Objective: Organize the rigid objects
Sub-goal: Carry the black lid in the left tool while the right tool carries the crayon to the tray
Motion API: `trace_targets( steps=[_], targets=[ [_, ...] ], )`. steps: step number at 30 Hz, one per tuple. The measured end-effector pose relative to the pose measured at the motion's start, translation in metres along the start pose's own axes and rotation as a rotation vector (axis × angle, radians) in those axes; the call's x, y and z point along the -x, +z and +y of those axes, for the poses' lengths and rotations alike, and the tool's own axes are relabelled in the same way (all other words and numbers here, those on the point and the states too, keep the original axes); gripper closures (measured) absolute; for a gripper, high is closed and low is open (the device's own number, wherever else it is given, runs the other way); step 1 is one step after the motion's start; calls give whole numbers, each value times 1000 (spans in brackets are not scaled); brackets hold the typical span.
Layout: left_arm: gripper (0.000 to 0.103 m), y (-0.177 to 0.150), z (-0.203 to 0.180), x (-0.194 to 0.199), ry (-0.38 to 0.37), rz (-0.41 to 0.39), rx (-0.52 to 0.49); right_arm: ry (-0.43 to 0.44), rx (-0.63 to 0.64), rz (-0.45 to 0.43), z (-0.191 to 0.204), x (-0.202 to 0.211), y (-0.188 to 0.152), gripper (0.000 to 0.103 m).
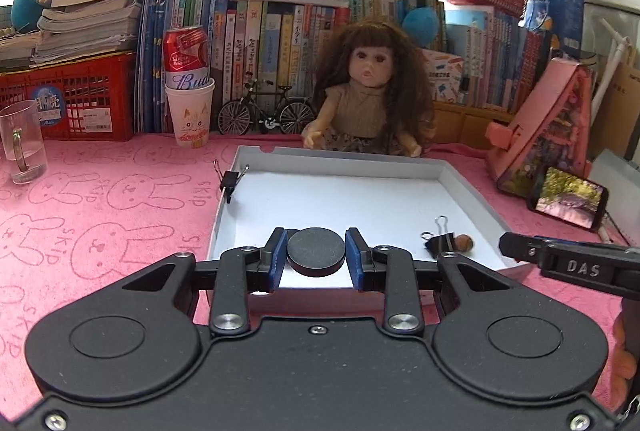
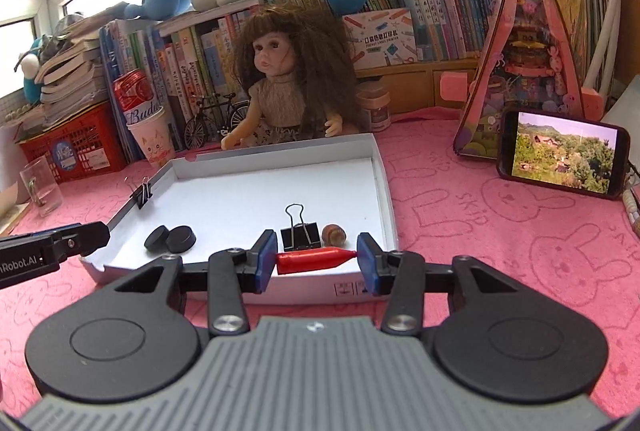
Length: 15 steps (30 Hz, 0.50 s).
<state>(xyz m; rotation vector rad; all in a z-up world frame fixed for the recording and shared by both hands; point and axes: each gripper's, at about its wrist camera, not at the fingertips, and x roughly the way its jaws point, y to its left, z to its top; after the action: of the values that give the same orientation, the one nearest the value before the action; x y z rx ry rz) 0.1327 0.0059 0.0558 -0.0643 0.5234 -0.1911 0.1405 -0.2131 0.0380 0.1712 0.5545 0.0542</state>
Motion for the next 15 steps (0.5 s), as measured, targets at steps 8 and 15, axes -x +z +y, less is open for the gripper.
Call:
trace_targets(
  steps=[8, 15],
  targets=[
    [74, 12, 10, -53, -13, 154, 19, 0, -37, 94, 0, -37, 15, 54],
    [74, 5, 6, -77, -7, 227, -10, -7, -15, 148, 5, -60, 12, 54]
  ],
)
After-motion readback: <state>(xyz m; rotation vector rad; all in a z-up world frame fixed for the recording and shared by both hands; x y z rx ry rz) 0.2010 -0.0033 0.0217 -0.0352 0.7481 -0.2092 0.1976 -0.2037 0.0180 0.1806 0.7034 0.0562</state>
